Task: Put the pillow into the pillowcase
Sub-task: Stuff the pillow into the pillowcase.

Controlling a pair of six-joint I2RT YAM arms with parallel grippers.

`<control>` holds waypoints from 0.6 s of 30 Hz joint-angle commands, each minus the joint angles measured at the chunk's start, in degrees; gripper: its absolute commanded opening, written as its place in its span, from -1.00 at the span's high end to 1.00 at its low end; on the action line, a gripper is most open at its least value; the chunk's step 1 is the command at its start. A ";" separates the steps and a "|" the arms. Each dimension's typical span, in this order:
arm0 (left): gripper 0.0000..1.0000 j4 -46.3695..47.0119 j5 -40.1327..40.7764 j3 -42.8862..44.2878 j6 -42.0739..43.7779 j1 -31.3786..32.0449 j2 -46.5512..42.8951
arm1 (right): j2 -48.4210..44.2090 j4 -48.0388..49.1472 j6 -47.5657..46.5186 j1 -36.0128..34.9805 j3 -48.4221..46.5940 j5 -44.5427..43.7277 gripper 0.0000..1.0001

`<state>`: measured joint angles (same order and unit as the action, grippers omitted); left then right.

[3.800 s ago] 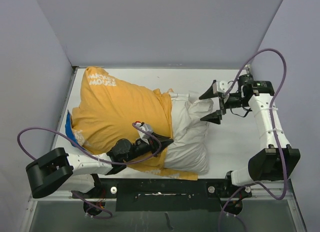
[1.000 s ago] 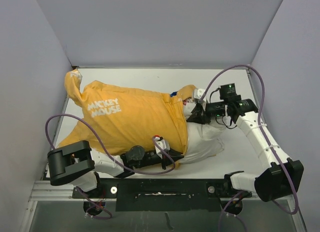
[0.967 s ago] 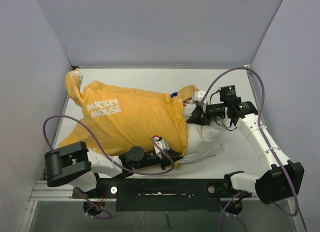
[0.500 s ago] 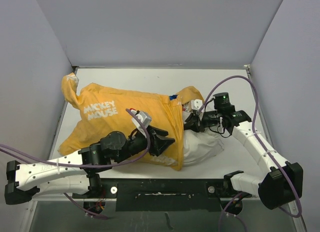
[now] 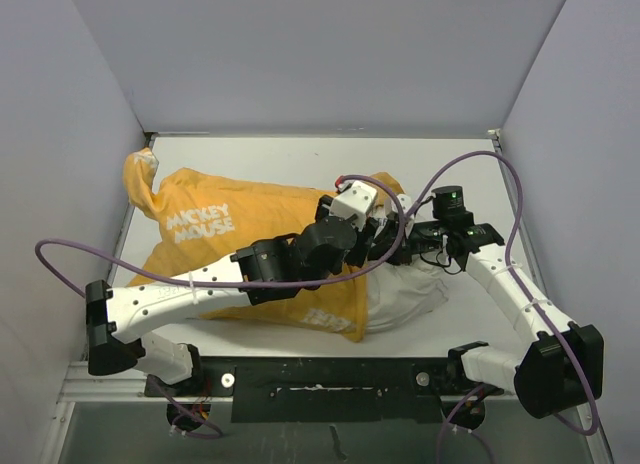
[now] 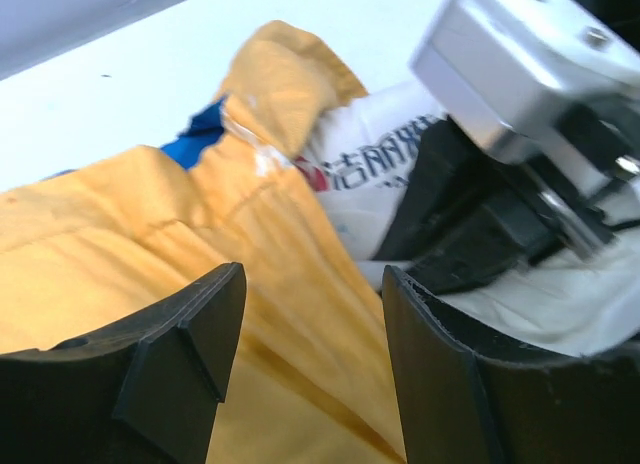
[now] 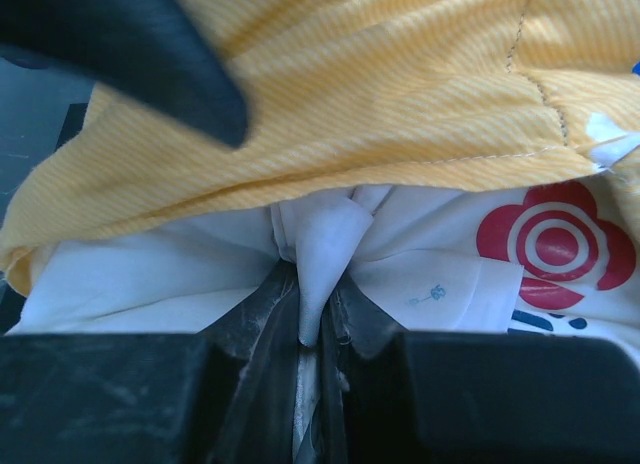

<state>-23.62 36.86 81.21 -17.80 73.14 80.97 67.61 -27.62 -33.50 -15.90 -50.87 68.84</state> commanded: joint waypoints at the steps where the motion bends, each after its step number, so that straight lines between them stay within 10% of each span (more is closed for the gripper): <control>1: -0.10 -0.97 3.00 4.96 3.52 -3.64 1.73 | 1.00 -4.86 2.52 -0.53 2.71 1.11 0.99; 18: -0.03 -1.77 0.53 9.78 1.01 -7.80 11.86 | 0.96 -4.04 4.08 0.62 2.97 3.09 0.99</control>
<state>-24.75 34.33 88.23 -16.34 66.57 91.59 67.61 -26.59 -31.42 -15.16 -50.46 70.54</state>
